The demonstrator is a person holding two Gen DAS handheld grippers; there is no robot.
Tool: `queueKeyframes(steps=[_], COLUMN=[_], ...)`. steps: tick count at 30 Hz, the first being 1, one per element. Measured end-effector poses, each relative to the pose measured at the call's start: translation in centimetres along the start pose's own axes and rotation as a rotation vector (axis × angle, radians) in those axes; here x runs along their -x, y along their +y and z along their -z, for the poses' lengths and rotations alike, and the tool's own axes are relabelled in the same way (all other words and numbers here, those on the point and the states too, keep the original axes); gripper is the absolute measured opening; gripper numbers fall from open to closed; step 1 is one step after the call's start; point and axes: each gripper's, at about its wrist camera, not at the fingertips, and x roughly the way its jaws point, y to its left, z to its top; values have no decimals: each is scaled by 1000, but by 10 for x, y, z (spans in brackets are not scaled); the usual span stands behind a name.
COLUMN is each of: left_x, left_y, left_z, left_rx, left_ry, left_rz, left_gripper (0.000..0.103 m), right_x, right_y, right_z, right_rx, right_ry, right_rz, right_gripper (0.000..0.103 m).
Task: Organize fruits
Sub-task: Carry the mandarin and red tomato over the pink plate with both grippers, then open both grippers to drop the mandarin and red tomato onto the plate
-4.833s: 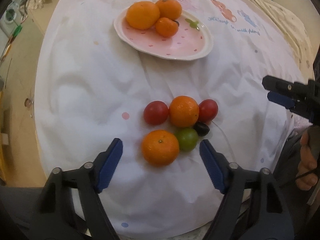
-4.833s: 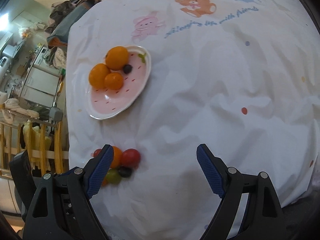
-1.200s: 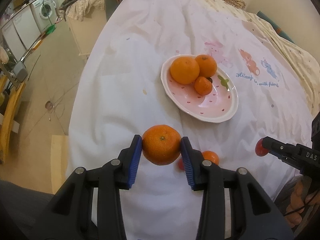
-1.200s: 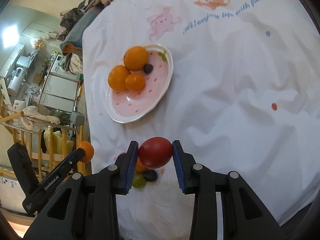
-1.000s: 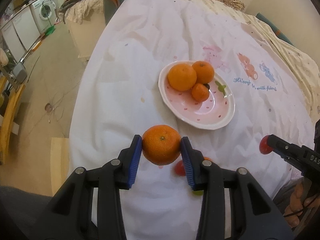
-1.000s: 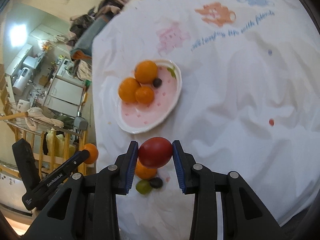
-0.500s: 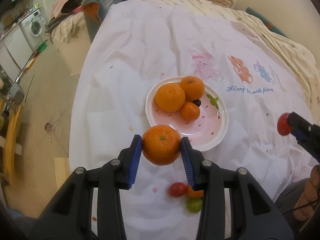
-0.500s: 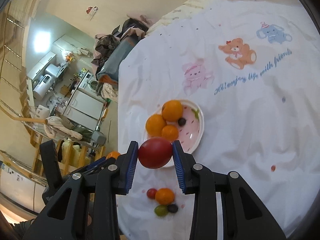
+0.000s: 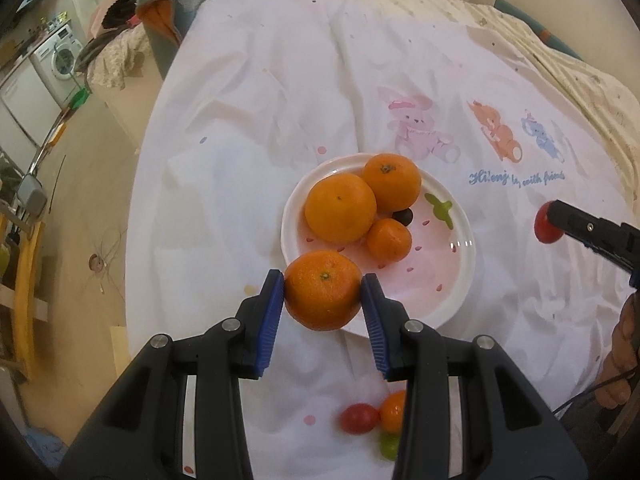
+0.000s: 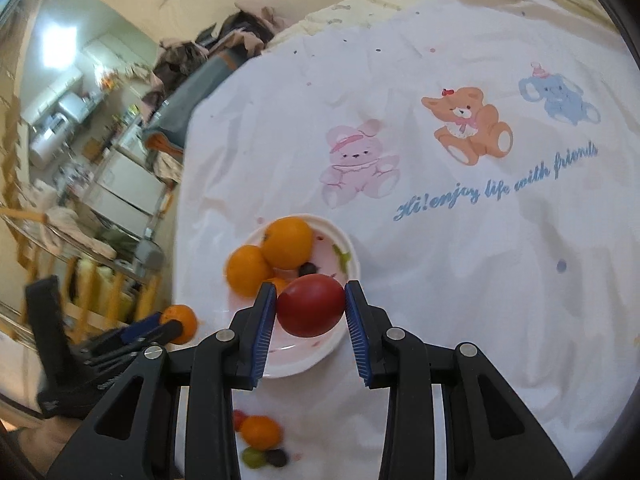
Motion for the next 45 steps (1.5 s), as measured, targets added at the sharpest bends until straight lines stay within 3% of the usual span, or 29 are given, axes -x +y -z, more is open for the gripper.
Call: queueKeyframes(steps=[10, 25, 38, 40, 42, 43, 45], left_x=[-31, -63, -68, -67, -66, -66, -65], left_y=[-2, -5, -6, -6, -5, -5, -4], left_z=[0, -3, -4, -5, -5, -4, -4], left_rx=[2, 19, 29, 30, 32, 35, 42], left_ry=[33, 77, 99, 97, 96, 94, 91], left_rz=[15, 83, 75, 77, 68, 64, 67], left_gripper=[35, 36, 37, 41, 65, 68, 69], right_x=[-37, -91, -97, -95, -94, -93, -90], right_y=[-12, -10, -15, -12, -11, -11, -12], right_z=[-11, -10, -10, -10, -11, -11, -12], right_rx=[-39, -20, -53, -46, -45, -47, -50], right_ry=[85, 214, 216, 211, 203, 196, 179], right_rz=[-62, -53, -48, -53, -53, -51, -54], right_gripper=[37, 37, 40, 41, 56, 66, 67])
